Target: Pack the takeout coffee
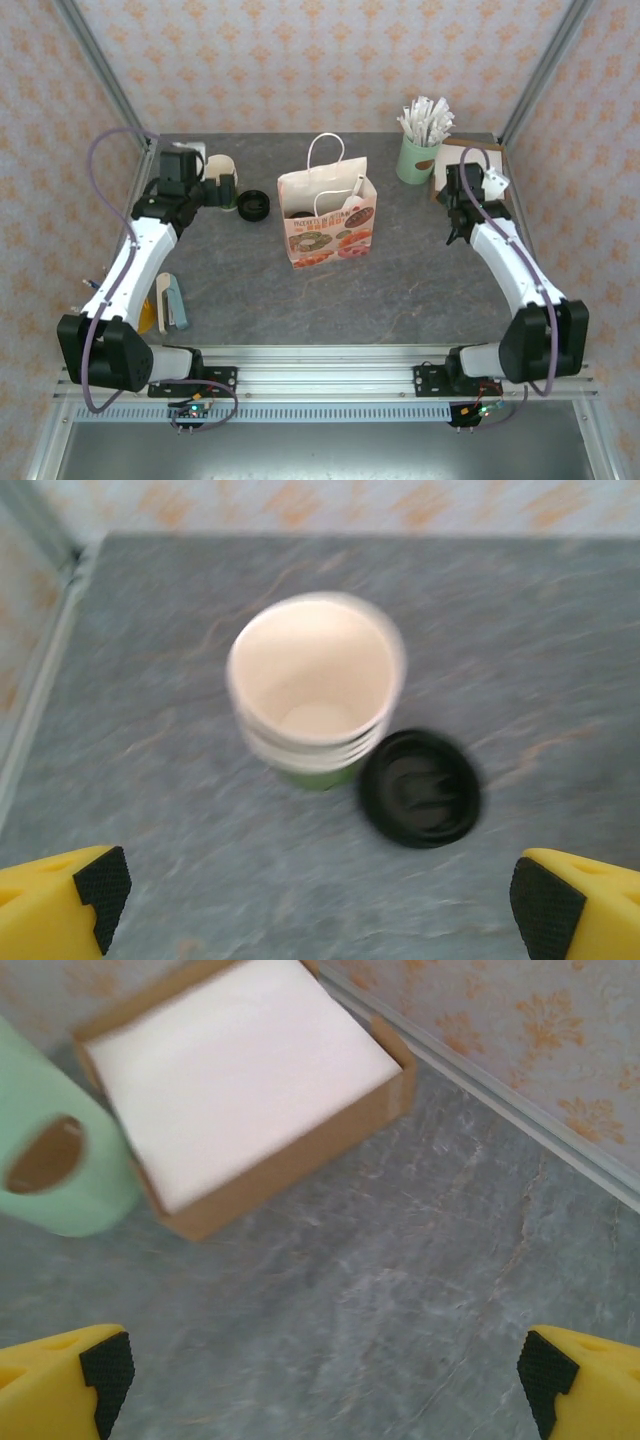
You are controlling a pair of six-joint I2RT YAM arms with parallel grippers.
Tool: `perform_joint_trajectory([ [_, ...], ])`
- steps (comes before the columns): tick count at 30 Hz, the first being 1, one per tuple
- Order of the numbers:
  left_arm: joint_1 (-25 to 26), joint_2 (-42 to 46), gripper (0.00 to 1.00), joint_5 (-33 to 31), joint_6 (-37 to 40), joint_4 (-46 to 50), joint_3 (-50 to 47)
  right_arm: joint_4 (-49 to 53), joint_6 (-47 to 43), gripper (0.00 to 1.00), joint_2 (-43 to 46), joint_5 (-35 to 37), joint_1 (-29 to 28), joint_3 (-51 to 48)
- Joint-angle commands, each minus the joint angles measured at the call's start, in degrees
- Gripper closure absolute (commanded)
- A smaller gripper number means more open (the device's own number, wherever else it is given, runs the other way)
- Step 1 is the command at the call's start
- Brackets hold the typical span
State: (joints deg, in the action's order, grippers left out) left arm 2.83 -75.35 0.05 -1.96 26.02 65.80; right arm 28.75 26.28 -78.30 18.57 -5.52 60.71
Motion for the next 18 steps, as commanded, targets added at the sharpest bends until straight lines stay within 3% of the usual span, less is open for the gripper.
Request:
perform_joint_trajectory([
  [1,-0.4,1.7,0.00,-13.4,-1.3,-9.6,-6.2,-12.2,-8.3,0.00,-3.1,-2.6,3.7,-5.0],
  [4,-2.1,2.4,0.00,-14.7,-2.2,-14.2,-12.1,-20.3,-10.2,0.00,-6.9,-11.1,8.9,-9.9],
  [10,-5.3,-0.4,0.00,-6.2,-2.9,-31.3,-24.6,-30.9,-17.7,0.00,-14.9,-21.9,10.7,-12.3],
  [13,-5.6,-5.2,0.00,-3.4,-4.7,-40.0,-27.0,-34.8,-20.5,0.00,-16.3,-20.5,10.2,-12.5],
  [18,-5.8,-13.0,0.00,-0.1,-2.3,-42.9,-25.2,-39.1,-22.9,0.00,-15.0,-19.4,9.3,-14.6],
])
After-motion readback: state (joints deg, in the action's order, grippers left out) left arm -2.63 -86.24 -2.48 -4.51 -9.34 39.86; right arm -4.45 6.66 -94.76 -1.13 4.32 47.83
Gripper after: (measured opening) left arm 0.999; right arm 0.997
